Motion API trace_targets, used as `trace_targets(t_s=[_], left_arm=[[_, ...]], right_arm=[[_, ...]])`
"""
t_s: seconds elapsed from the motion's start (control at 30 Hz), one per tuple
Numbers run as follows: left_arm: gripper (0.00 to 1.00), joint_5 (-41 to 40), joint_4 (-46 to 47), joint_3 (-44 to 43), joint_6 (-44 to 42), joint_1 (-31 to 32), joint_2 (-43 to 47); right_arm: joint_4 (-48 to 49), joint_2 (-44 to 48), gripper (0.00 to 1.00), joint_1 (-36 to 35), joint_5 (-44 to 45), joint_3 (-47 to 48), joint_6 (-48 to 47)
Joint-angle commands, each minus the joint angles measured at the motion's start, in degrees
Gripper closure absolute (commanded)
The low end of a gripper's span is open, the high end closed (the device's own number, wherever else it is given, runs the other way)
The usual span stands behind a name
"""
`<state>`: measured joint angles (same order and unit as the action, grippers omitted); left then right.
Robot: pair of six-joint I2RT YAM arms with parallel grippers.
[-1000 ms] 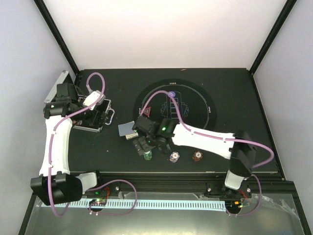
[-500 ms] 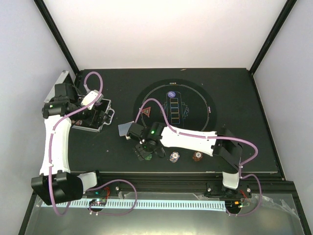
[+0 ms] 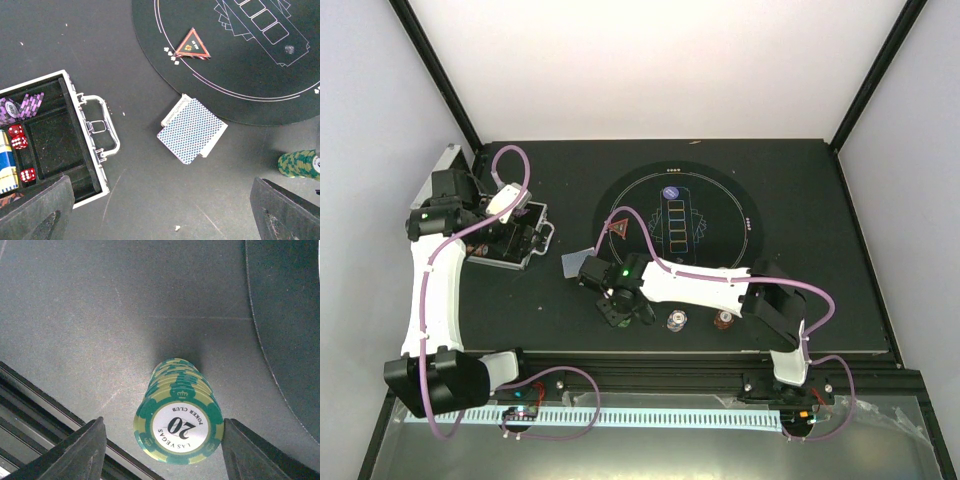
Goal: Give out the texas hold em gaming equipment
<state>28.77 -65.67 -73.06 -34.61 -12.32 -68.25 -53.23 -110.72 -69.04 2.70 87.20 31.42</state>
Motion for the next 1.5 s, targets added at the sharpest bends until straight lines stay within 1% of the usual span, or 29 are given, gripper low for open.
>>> trace_targets(t_s=[0.0, 0.43, 0.53, 0.7, 1.07, 1.17, 1.3, 1.47], left_arm=[[0.01, 1.26, 0.35, -2.24, 0.67, -0.41, -0.09], [0.01, 2.51, -0.60, -3.76, 0.43, -0.47, 0.19], [0.01, 2.29, -0.57, -3.61, 0.17, -0.44, 0.11], [0.01, 2.14, -0.25, -3.39, 0.23, -0.66, 0.30], [0.01, 2.16, -0.03, -3.57, 0.12, -1.13, 0.31], [0.01, 2.16, -0.13, -3.57, -0.02, -1.37, 0.41], [0.01, 2.16, -0.30, -3.64, -0.36, -1.67, 0.48], [0.01, 2.44, -0.46, -4.01, -0.46, -1.83, 0.37]], right_arm=[[-0.66, -0.79, 0.35, -0.28, 0.99, 1.55, -0.33], [-2.53, -2.77, 0.35, -0.43, 2.93, 3.40, -0.65], [-2.57, -2.71, 0.39, -0.49, 3.64, 3.58, -0.57], [-3.00, -3.00, 0.40, -0.48, 4.05, 3.72, -0.59], [-2.30, -2.26, 0.59, -0.44, 3.67, 3.49, -0.39], [-1.95, -2.18, 0.61, -0.42, 3.55, 3.20, -0.30], [-1.78, -1.26, 0.68, -0.49, 3.20, 3.26, -0.43], [-4.37, 0.56, 0.73, -0.49, 4.37, 5.89, -0.94]])
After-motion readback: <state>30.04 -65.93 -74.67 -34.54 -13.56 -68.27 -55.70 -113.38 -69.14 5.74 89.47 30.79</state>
